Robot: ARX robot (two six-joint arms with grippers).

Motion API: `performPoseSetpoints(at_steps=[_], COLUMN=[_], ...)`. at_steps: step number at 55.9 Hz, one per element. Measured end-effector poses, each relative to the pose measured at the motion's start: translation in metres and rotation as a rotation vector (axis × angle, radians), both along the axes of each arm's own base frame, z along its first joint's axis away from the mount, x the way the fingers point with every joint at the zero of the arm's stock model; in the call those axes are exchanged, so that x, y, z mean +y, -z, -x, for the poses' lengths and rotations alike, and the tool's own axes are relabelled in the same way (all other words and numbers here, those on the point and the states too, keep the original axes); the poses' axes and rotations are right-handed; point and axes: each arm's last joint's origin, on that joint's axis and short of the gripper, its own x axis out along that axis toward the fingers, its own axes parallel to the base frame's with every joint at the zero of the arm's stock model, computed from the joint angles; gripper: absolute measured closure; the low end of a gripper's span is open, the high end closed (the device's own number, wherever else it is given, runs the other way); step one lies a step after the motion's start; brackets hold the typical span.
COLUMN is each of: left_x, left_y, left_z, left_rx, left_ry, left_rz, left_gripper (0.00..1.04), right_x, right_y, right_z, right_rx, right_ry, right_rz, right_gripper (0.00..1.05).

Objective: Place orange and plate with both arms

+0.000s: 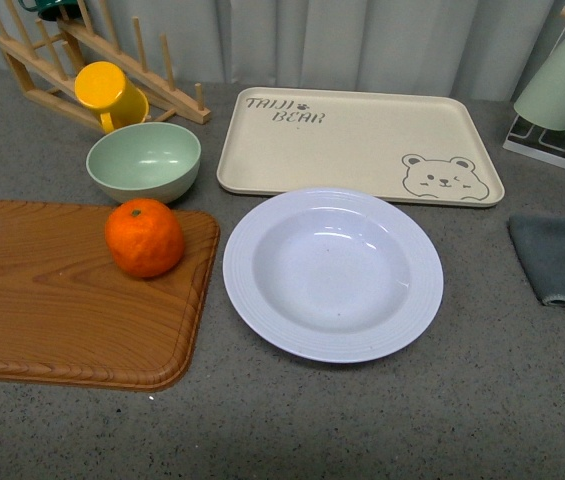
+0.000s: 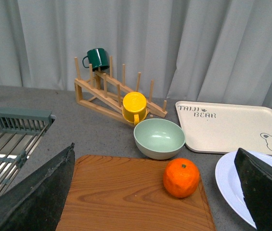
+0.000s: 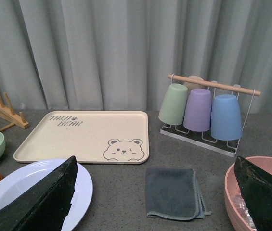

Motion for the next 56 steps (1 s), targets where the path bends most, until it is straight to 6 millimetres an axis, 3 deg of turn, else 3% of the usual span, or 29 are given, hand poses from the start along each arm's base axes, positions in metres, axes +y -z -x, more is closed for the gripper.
performPoseSetpoints(at_steps=[56], left_x=[0.0], left_y=[0.0], left_z=[0.0], left_rx=[0.0], left_ry=[0.0], left_rz=[0.0], left_gripper=[0.06], right_x=[0.0], right_y=[0.0], right_z=[0.0], right_rx=[0.0], right_ry=[0.0], right_rz=[0.0], right_gripper=[0.09])
